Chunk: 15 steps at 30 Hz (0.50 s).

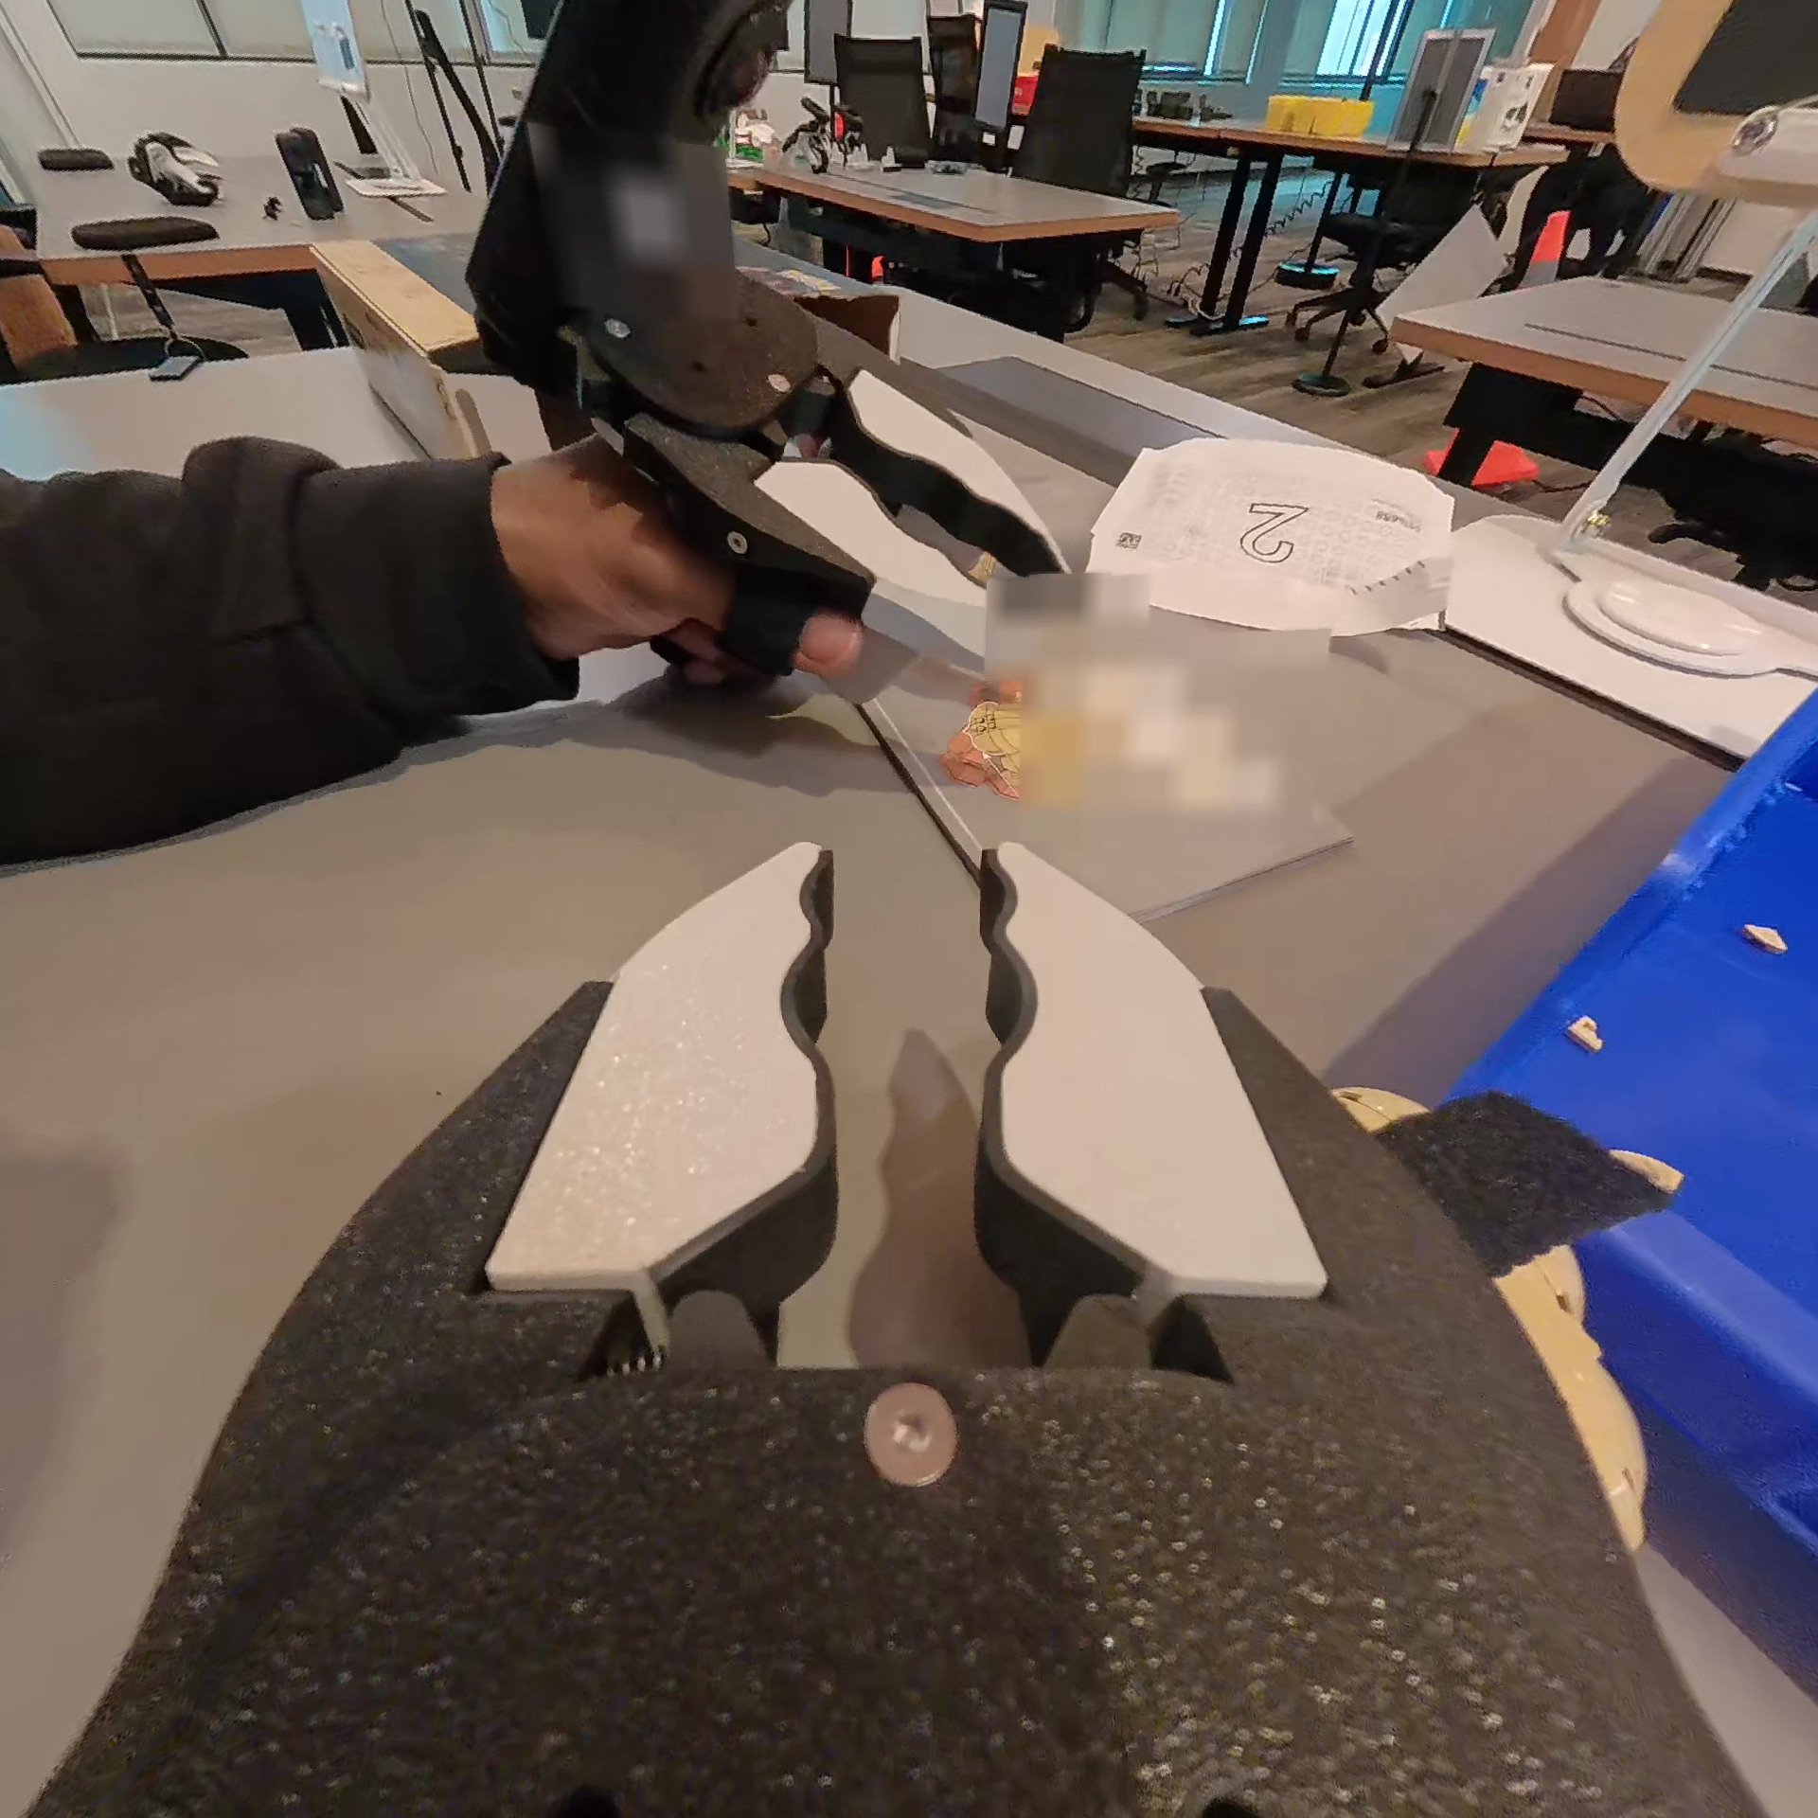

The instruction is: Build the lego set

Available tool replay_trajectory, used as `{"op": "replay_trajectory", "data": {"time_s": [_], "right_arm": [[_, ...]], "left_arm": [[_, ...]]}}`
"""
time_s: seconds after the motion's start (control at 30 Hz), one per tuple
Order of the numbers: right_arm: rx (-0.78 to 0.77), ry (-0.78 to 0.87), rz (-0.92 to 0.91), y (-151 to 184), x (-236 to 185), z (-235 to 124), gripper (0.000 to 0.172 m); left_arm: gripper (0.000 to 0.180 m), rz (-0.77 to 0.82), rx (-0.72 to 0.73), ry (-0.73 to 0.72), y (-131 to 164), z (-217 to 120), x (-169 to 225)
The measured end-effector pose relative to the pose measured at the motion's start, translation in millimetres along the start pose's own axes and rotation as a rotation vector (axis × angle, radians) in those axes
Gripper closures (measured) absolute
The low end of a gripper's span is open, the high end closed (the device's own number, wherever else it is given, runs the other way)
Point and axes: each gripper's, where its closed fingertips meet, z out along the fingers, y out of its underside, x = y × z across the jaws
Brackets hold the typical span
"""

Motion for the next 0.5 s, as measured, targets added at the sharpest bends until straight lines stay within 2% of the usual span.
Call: {"op": "replay_trajectory", "data": {"time_s": [0.3, 0.5], "right_arm": [[0.017, -0.037, 0.031, -1.4, -0.8, -2.7, 0.148], [0.006, -0.034, 0.023, -0.2, -1.3, -1.8, 0.148]], "left_arm": [[0.145, 0.214, -0.132, 0.095, 16.8, 10.9, 29.2], [0.147, 0.282, -0.179, 0.178, 17.4, 22.5, 59.7]]}}
